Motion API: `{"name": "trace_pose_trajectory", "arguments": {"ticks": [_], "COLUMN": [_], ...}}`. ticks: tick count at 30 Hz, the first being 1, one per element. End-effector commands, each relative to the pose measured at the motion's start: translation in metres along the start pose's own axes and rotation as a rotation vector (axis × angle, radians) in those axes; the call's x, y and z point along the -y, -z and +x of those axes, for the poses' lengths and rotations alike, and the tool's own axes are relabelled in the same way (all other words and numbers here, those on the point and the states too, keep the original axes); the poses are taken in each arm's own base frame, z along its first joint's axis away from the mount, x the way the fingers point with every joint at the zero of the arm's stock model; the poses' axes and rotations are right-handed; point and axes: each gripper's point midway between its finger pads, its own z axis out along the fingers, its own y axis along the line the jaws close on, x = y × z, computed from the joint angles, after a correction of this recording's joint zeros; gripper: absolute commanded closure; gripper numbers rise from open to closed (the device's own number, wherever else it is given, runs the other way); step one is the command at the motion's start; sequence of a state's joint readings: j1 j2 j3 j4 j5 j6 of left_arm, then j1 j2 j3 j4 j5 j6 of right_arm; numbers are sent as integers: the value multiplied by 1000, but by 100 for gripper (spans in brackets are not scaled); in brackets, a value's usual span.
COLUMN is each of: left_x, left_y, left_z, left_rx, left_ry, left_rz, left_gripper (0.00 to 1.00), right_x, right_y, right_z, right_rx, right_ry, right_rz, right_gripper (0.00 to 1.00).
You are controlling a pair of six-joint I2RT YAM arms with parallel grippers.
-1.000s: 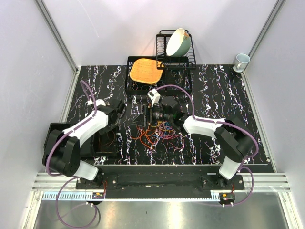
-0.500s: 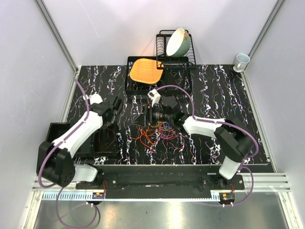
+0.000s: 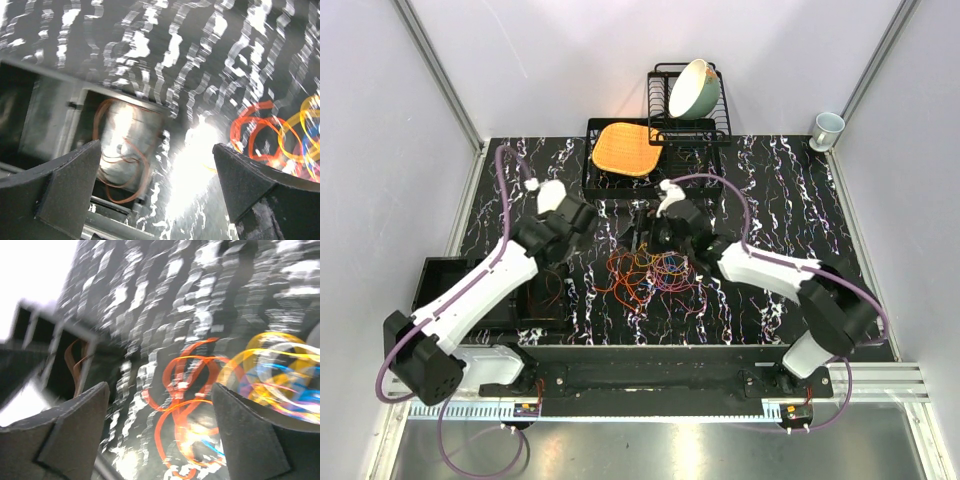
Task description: Untangle the cables
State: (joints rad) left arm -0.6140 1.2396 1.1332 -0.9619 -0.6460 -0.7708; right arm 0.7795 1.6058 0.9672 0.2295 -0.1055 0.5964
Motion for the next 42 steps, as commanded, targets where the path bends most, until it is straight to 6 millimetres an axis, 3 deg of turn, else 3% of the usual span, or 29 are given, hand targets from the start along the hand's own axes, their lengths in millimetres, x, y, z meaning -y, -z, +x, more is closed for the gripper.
{"name": "trace_pose_trajectory", "arguments": {"ticks": [1, 4, 8, 11, 13, 16, 19, 20, 21, 22, 27, 30, 37, 42], "left_x": [53, 87, 134, 170, 202, 230, 245, 253, 255, 262, 265, 263, 250, 241], "left_y": [6, 5, -1, -3, -5, -13, -27, -25, -36, -35, -47, -40, -19, -13], "left_z": [-6, 4, 13, 26, 32, 36, 43, 37, 45, 39, 54, 61, 102, 112], "left_rx": [14, -4, -21, -82, -116, -130, -144, -130, -153, -148, -183, -174, -194, -208], "left_ry": [-72, -92, -121, -186, -219, -282, -322, -331, -343, -339, -347, -366, -455, -421], "left_rz": [163, 268, 425, 562, 662, 702, 689, 698, 673, 679, 623, 606, 556, 546], "left_gripper": [1, 1, 1, 1, 3, 8, 8, 9, 10, 14, 21, 25, 35, 37], "right_x": [50, 85, 127, 148, 157, 161, 165, 170, 169, 170, 174, 177, 186, 190], "right_y": [46, 84, 137, 156, 163, 163, 155, 151, 146, 143, 132, 130, 125, 119], "right_z": [-63, -82, -90, -92, -93, -91, -86, -82, -79, -77, -76, -75, -71, -67], "right_rx": [204, 302, 471, 514, 513, 500, 464, 443, 419, 405, 372, 362, 337, 315], "right_ry": [-33, -70, -106, -102, -108, -95, -69, -65, -66, -69, -75, -80, -105, -117], "right_rz": [359, 565, 761, 828, 836, 790, 745, 745, 720, 713, 660, 650, 639, 623], "right_gripper": [9, 3, 0, 0, 0, 0, 0, 0, 0, 0, 0, 0, 0, 0]}}
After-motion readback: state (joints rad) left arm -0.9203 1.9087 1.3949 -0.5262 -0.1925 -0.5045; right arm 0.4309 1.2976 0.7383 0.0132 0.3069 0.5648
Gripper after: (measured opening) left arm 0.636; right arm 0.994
